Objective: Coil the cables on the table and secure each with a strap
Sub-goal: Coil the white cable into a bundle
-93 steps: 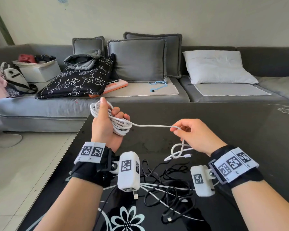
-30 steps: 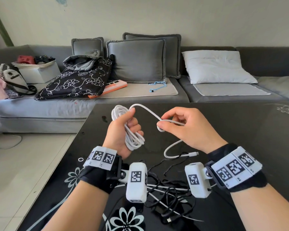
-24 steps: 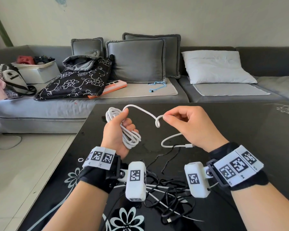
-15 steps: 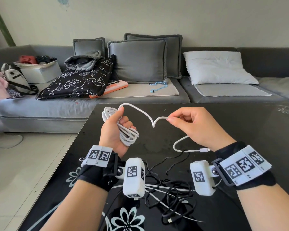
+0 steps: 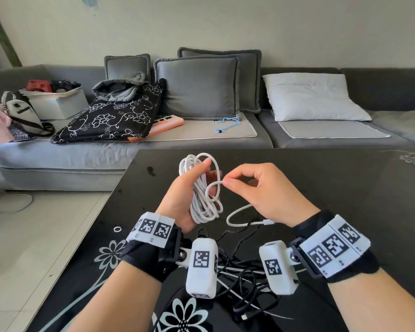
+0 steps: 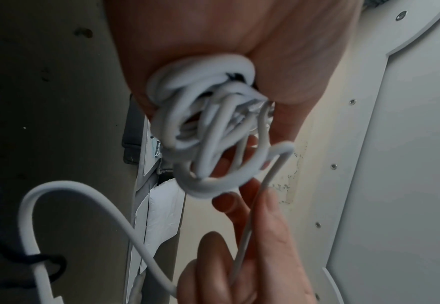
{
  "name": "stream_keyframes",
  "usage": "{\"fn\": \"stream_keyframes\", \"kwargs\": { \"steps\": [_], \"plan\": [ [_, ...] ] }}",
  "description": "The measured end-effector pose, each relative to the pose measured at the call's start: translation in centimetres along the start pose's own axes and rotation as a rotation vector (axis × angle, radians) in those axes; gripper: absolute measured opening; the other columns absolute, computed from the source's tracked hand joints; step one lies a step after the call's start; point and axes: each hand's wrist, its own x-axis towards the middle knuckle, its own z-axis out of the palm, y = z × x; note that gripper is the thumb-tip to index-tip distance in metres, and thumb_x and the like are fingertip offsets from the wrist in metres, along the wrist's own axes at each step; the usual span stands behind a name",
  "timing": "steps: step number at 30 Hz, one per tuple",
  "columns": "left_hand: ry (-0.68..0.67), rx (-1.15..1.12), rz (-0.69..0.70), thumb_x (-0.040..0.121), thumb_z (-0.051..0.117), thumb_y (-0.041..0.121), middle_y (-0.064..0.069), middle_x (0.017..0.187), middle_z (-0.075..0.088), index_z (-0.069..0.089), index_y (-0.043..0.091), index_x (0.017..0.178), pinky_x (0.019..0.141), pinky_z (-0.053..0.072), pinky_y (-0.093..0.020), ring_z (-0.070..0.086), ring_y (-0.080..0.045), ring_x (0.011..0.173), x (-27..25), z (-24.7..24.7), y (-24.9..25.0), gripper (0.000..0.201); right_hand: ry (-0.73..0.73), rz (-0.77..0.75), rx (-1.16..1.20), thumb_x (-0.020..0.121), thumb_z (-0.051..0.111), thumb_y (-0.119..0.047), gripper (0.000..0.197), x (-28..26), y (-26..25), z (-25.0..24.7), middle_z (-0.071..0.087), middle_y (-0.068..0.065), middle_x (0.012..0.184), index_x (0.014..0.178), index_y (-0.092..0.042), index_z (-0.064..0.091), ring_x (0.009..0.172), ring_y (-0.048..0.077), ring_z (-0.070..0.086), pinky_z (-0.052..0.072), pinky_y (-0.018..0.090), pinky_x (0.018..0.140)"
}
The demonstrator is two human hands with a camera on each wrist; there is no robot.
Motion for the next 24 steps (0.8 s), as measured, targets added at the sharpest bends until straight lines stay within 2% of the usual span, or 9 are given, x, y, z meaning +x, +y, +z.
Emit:
{"fn": "stream_keyframes", "kwargs": {
  "steps": [2,4,5,8,13,16,18,21,24],
  "plan": [
    [-0.003,0.067,-0.001,0.081,0.066,0.043,-0.006,0.079,0.063,0.079,0.011,0.088,0.056,0.045,-0.027,0.054,-0.015,0.059,0.0,-0.1,0.0,0.035,-0.038,0.013,0.009,0.094,0.065,-0.026,0.013,0.0,-0.1,0.2,0.062,-0.032,0.064,0.087,-0.026,0.076,0.049,0.001,0.046,0.036,0.012,0.058],
    [0.018,0.111,0.017,0.079,0.066,0.044,-0.006,0.075,0.066,0.076,0.007,0.096,0.055,0.048,-0.028,0.056,-0.017,0.061,-0.1,0.0,0.0,0.042,-0.074,0.011,0.018,0.095,0.065,-0.025,0.013,0.0,-0.2,0.2,0.065,-0.033,0.070,0.087,-0.027,0.076,0.058,-0.004,0.056,0.040,0.009,0.065],
    [0.027,0.120,0.037,0.078,0.066,0.043,-0.005,0.073,0.067,0.072,0.007,0.096,0.055,0.050,-0.029,0.058,-0.017,0.060,-0.1,0.0,0.0,0.041,-0.093,0.004,0.009,0.094,0.065,-0.026,0.013,0.0,-0.2,0.1,0.069,-0.026,0.074,0.087,-0.027,0.076,0.064,-0.003,0.060,0.043,0.011,0.068],
    [0.011,0.121,0.097,0.077,0.068,0.040,-0.003,0.073,0.068,0.067,0.015,0.095,0.058,0.052,-0.030,0.061,-0.016,0.060,0.0,0.2,-0.2,0.031,-0.136,-0.007,-0.041,0.093,0.066,-0.032,0.013,0.0,-0.2,0.1,0.074,-0.006,0.083,0.092,-0.027,0.078,0.078,0.015,0.066,0.052,0.032,0.079],
    [-0.031,0.061,0.087,0.079,0.068,0.035,-0.005,0.079,0.069,0.069,0.015,0.089,0.062,0.056,-0.031,0.068,-0.018,0.066,0.1,0.2,-0.5,0.023,-0.158,0.019,-0.086,0.090,0.069,-0.035,0.013,0.0,0.2,-0.2,0.074,-0.003,0.078,0.086,-0.028,0.078,0.077,0.021,0.067,0.053,0.044,0.083],
    [-0.060,0.001,0.070,0.081,0.067,0.033,-0.006,0.082,0.069,0.073,0.016,0.083,0.066,0.058,-0.033,0.070,-0.020,0.073,0.2,0.2,-0.6,0.018,-0.177,0.028,-0.084,0.088,0.071,-0.034,0.011,0.0,0.5,-0.3,0.075,-0.010,0.081,0.083,-0.028,0.078,0.082,0.010,0.070,0.054,0.040,0.089],
    [-0.054,-0.056,0.065,0.083,0.066,0.033,-0.004,0.077,0.065,0.067,0.015,0.089,0.063,0.058,-0.033,0.067,-0.019,0.069,0.3,0.4,-0.7,0.019,-0.170,0.031,-0.099,0.085,0.070,-0.042,0.014,0.0,0.5,-0.2,0.073,-0.012,0.075,0.080,-0.030,0.077,0.073,0.001,0.066,0.055,0.037,0.083],
    [-0.007,-0.120,0.090,0.089,0.062,0.032,0.001,0.067,0.052,0.056,0.015,0.093,0.051,0.052,-0.027,0.053,-0.011,0.053,0.6,0.4,-0.7,0.019,-0.125,0.050,-0.204,0.074,0.058,-0.067,0.037,0.0,0.8,-0.2,0.058,-0.007,0.055,0.077,-0.032,0.071,0.050,0.006,0.046,0.048,0.038,0.064],
    [0.051,-0.153,0.104,0.096,0.056,0.034,0.005,0.062,0.043,0.052,0.018,0.089,0.046,0.046,-0.024,0.040,-0.007,0.045,0.8,-0.2,-0.2,0.018,-0.066,0.097,-0.219,0.071,0.057,-0.071,0.045,0.1,1.0,-0.6,0.047,-0.013,0.044,0.071,-0.027,0.067,0.045,0.006,0.042,0.039,0.030,0.060]
  ]
}}
